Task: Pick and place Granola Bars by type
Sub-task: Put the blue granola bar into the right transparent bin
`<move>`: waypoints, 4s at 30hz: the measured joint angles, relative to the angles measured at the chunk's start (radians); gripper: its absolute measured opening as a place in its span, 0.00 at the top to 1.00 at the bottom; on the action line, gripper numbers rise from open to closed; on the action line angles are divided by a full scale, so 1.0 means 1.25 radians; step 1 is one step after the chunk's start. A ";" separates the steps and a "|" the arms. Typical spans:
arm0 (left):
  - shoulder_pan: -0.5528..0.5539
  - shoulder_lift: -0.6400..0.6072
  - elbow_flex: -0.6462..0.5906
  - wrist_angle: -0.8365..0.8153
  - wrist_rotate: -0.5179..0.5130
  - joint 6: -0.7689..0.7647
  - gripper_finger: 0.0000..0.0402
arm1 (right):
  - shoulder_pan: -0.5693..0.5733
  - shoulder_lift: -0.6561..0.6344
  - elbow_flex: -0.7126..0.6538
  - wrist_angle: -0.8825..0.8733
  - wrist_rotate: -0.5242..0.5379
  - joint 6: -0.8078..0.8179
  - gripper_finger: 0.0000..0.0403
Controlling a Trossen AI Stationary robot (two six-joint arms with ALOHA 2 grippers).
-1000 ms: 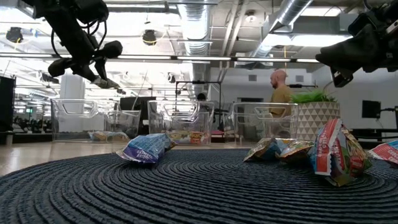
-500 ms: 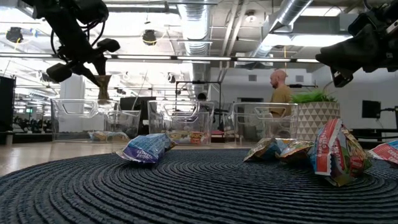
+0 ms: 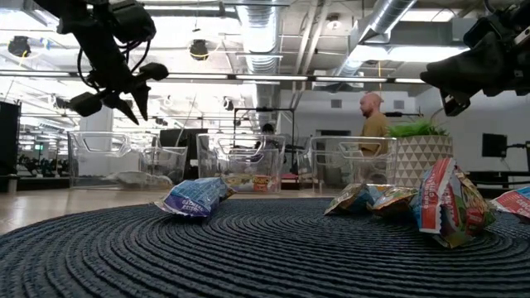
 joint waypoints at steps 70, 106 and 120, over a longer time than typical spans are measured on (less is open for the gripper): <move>-0.656 0.200 0.095 0.171 0.367 0.910 0.51 | 0.000 0.000 0.000 0.000 0.000 0.000 0.81; -0.709 0.647 0.336 0.093 0.391 0.229 0.43 | 0.000 -0.001 0.000 -0.001 0.000 0.000 0.81; -0.694 0.727 0.384 0.097 0.404 0.221 0.44 | 0.000 0.005 0.000 0.000 0.000 0.000 0.81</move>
